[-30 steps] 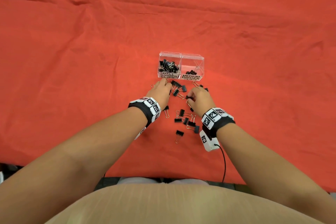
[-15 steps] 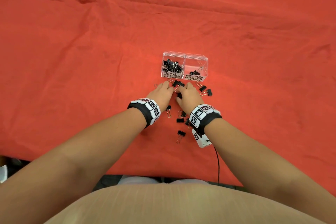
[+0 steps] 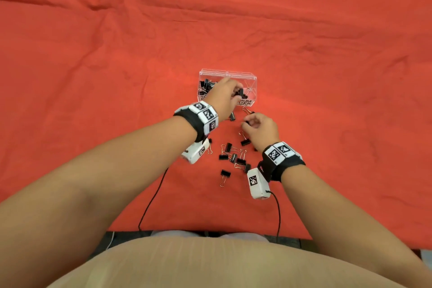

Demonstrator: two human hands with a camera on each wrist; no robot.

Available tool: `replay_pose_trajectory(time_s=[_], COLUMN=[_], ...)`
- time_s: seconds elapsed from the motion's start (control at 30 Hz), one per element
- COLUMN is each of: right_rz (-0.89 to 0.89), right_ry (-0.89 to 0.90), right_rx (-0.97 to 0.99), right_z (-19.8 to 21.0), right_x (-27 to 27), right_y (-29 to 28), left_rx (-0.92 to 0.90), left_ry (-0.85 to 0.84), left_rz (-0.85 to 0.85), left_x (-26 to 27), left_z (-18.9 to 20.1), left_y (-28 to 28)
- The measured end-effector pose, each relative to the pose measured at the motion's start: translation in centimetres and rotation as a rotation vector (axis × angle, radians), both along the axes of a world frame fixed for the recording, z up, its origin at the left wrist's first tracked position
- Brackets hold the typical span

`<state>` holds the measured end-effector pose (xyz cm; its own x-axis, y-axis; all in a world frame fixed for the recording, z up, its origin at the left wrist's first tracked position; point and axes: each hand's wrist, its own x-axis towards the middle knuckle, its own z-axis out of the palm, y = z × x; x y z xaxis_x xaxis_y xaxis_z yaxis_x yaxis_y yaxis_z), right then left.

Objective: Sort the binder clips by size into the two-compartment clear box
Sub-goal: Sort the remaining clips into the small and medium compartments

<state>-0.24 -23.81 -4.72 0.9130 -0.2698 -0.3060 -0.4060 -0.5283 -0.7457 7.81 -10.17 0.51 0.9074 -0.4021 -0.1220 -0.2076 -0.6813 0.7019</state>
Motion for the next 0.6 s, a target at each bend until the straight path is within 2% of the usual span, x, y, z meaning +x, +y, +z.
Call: replay_pose_trajectory(time_s=[0.07,0.23,0.43,0.6], right_rz=[-0.062,-0.067,0.06,0.205], right_ry=[-0.004,-0.098,-0.119,-0.101], right_rx=[0.043,0.072,-0.007,-0.137], right_z=[0.5,3.0,4.0,3.8], right_x=[0.5,3.3,7.0,7.9], right_y=[-1.2,-3.0,-1.6,-0.2], left_rx=[-0.033,0.067,0.033,0.09], left_ry=[0.01,0.04,0.047,0.084], left_rz=[0.039,0.021,0.051,-0.033], left_x=[1.4,2.9,0.7,-3.5], left_z=[0.2,-0.8,-1.4,-2.4], left_y=[-1.3,-2.3,-0.2,2.3])
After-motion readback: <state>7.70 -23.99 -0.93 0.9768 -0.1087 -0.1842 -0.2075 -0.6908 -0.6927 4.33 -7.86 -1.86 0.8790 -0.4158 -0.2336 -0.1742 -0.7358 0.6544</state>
